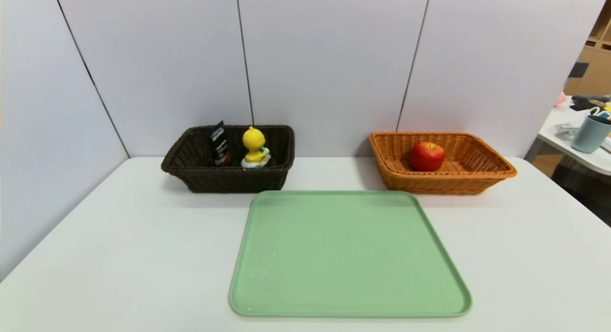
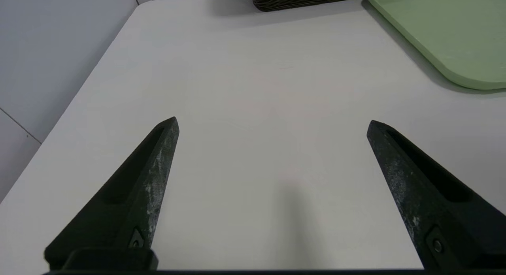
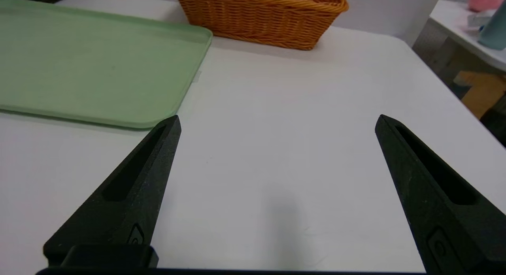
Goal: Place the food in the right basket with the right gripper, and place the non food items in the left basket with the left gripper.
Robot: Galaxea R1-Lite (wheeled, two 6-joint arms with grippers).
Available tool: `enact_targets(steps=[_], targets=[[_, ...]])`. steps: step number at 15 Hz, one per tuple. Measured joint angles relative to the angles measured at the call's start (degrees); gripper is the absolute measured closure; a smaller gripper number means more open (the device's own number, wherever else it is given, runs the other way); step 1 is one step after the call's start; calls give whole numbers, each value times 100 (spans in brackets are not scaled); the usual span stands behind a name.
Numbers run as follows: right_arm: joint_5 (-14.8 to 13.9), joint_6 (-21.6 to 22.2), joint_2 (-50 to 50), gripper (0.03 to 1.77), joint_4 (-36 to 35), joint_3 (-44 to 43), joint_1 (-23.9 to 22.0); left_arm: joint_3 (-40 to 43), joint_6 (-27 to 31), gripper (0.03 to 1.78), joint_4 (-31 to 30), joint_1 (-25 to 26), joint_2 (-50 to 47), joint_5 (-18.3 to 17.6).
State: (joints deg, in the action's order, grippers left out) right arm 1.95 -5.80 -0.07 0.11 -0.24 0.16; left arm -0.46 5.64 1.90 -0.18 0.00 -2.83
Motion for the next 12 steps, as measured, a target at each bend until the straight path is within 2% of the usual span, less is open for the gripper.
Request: enact_targets(steps=[1,2,12], targets=[[-17,241,0,11,2,9,0,0,-59,12,-1,0,0,13],[-20,291,0,11,5,13,0,0,-94,12,-1,0,0,38],[-46,352,0,11,7,15,0,2,-121,12,-6,0,0,63]])
